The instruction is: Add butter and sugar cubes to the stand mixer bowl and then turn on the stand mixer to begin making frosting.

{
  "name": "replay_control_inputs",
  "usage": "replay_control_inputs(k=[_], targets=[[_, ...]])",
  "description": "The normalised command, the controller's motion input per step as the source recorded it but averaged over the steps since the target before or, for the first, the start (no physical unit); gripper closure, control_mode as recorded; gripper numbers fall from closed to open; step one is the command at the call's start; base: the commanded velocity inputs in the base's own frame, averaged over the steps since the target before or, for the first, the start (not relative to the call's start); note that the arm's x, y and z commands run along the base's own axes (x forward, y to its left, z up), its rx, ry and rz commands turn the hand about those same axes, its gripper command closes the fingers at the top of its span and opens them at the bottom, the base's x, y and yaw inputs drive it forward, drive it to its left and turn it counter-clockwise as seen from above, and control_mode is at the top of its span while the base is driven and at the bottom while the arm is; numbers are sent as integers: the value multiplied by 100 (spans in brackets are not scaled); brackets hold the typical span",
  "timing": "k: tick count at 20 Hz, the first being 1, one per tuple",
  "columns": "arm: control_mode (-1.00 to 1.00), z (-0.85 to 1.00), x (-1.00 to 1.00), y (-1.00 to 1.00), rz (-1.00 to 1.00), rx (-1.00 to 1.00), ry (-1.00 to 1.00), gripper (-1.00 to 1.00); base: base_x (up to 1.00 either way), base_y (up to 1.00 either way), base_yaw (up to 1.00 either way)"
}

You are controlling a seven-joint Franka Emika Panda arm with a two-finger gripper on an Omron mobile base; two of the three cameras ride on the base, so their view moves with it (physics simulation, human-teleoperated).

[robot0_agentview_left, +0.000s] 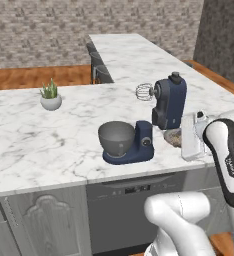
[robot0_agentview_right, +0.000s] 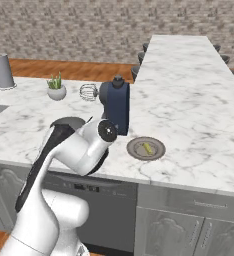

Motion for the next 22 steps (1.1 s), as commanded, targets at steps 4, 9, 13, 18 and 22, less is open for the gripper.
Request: replay_control_inputs(k=[4,9,13,18,22], targets=[[-100,68,1,91,-1,-23,7,100,0,0,0],[-100,46,22,78,-2,-23,13,100,0,0,0],[-100,14,62,65,-8,-26,25,100,0,0,0],[-100,0,90,19,-14,-18,32,100,0,0,0],[-100,-21,73,0,-14,-12,31,100,0,0,0]])
